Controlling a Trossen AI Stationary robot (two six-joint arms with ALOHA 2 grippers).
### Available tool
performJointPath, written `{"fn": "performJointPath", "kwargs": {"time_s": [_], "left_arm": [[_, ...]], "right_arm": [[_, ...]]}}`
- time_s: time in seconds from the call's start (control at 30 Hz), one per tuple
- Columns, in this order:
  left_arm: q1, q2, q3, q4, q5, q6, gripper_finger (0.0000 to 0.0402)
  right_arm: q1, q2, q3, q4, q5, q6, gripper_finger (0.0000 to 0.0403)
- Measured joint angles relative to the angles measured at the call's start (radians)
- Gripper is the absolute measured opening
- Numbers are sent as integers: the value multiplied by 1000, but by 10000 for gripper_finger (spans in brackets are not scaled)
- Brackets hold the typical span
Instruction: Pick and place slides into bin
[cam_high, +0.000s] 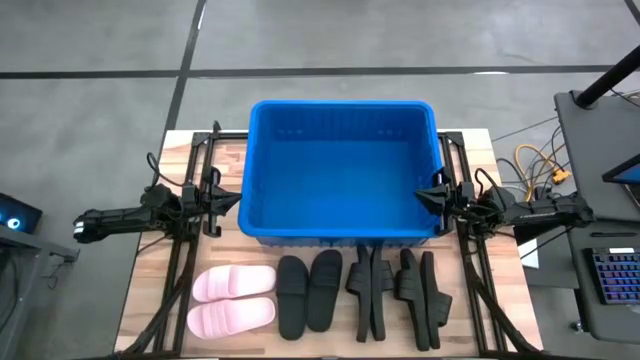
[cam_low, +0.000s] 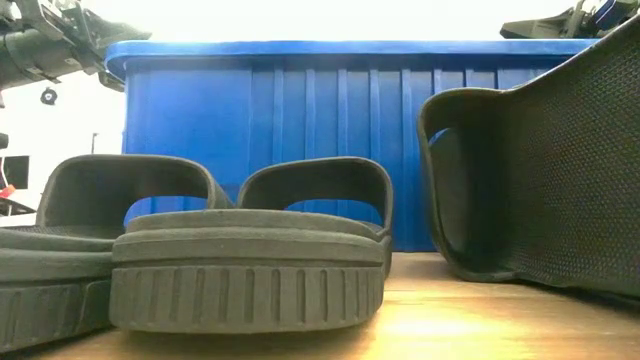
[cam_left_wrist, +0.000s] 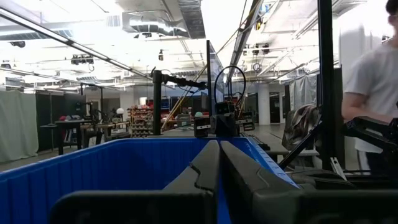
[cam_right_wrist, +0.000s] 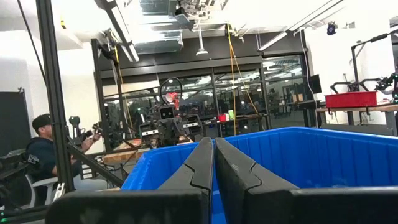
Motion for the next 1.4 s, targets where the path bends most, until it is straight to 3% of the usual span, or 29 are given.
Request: {"fn": "performJointPath", "kwargs": {"time_s": [1.4], "left_arm": [[0,0,0,0,0,0,0]], "right_arm": [[0,2,-2,19,0,0,9]]}}
